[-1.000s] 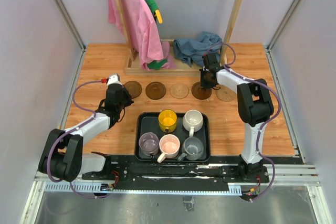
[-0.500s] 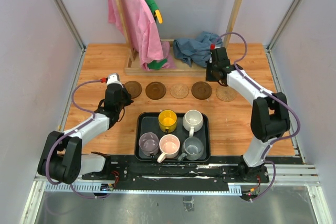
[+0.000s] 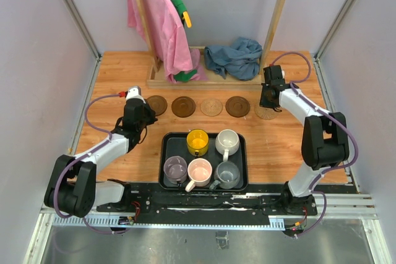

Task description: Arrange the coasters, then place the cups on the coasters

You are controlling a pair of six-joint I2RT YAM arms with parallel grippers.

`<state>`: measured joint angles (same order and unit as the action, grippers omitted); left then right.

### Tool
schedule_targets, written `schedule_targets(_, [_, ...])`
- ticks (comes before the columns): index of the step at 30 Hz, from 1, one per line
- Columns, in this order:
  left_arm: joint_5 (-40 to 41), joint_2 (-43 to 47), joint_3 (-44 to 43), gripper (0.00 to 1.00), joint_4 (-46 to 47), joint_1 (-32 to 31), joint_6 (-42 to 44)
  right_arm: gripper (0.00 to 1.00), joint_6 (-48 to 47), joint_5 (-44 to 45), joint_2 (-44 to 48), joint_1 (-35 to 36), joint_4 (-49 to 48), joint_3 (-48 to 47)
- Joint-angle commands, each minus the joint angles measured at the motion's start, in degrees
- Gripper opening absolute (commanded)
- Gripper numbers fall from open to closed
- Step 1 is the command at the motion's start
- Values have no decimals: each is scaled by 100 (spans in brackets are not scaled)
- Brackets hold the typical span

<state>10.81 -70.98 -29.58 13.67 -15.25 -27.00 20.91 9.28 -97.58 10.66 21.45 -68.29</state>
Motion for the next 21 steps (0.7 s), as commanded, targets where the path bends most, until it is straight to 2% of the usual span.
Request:
schedule_targets(1, [-44, -15, -122, 1, 180, -21, 63, 1, 74, 219, -195, -54, 150, 44])
schedule_targets(8, [-76, -56, -125, 1, 135, -19, 55, 1, 115, 205, -668, -147, 148, -117])
schedule_targets(21, [-114, -84, -113, 1, 130, -22, 30, 1, 68, 99, -1007, -255, 55, -282])
